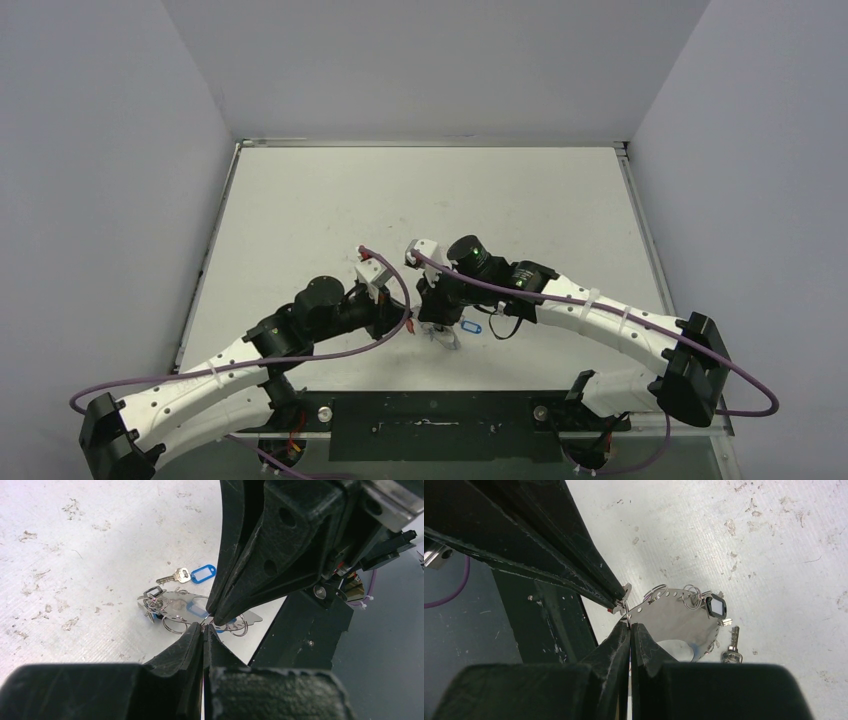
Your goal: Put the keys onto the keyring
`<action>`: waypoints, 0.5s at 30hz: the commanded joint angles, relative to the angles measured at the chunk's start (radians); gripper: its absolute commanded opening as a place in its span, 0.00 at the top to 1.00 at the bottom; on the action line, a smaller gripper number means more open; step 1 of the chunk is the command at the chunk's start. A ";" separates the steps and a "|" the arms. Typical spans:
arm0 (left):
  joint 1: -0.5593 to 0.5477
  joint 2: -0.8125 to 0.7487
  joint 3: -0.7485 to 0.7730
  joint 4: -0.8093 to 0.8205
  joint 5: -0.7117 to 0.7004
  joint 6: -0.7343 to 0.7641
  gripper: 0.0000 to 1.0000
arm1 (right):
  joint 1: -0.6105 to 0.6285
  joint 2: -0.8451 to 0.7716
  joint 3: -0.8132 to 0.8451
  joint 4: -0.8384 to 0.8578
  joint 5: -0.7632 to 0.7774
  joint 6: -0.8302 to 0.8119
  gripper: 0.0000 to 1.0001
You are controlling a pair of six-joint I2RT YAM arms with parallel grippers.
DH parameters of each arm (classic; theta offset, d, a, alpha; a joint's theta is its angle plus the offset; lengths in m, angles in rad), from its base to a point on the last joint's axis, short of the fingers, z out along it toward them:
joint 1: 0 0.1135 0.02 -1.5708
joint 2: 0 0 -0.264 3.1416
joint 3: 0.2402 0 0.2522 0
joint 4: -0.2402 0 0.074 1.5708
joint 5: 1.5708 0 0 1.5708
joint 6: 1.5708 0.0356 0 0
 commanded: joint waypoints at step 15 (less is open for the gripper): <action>-0.004 -0.029 -0.025 0.106 -0.028 -0.019 1.00 | 0.018 -0.002 0.043 0.021 0.028 -0.003 1.00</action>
